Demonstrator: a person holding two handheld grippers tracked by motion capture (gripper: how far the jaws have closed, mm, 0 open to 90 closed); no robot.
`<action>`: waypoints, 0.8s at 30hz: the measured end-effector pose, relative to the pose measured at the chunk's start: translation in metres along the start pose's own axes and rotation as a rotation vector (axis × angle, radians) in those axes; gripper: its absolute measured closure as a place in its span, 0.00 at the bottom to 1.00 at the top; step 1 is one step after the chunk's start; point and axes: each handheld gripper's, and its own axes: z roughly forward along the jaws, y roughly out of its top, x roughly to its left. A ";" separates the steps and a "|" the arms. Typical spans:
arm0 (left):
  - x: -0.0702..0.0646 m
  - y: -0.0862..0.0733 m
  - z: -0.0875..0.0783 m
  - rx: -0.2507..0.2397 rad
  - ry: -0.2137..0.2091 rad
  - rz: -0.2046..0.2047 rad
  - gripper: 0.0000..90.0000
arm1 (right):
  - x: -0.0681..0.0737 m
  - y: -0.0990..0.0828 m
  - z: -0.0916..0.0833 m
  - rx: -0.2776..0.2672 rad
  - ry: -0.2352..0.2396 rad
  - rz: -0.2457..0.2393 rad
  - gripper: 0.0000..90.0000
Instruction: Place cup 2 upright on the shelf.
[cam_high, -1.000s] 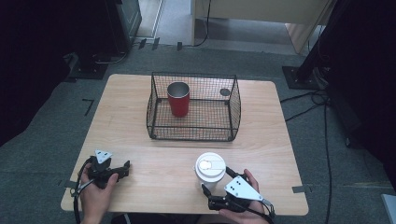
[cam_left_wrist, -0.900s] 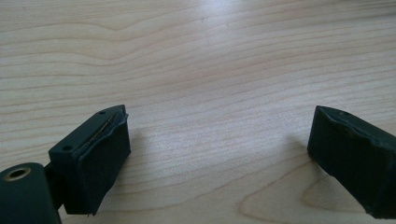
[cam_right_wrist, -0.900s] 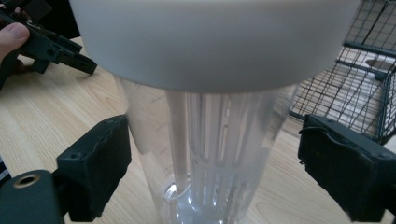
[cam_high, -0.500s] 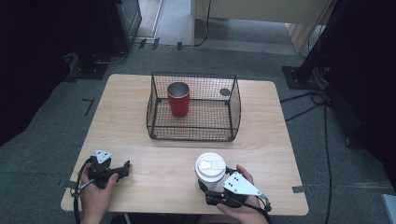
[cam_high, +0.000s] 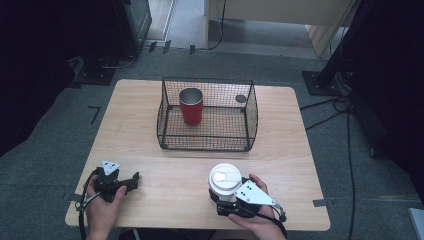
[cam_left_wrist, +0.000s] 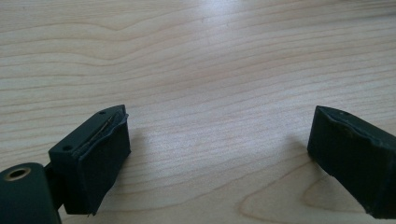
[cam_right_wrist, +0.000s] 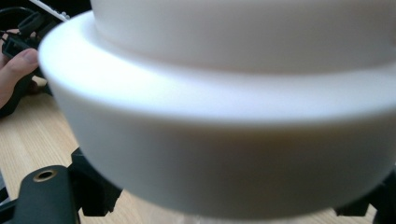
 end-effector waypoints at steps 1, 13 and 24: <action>0.000 0.000 0.000 0.000 0.000 0.000 0.07 | 0.000 0.000 0.000 -0.003 -0.003 0.003 0.18; 0.000 0.000 0.000 0.000 0.000 0.000 0.07 | 0.002 0.003 0.000 -0.039 -0.055 0.017 0.18; 0.000 0.000 0.000 0.000 0.000 0.000 0.07 | 0.002 0.010 -0.004 -0.074 -0.072 0.033 0.18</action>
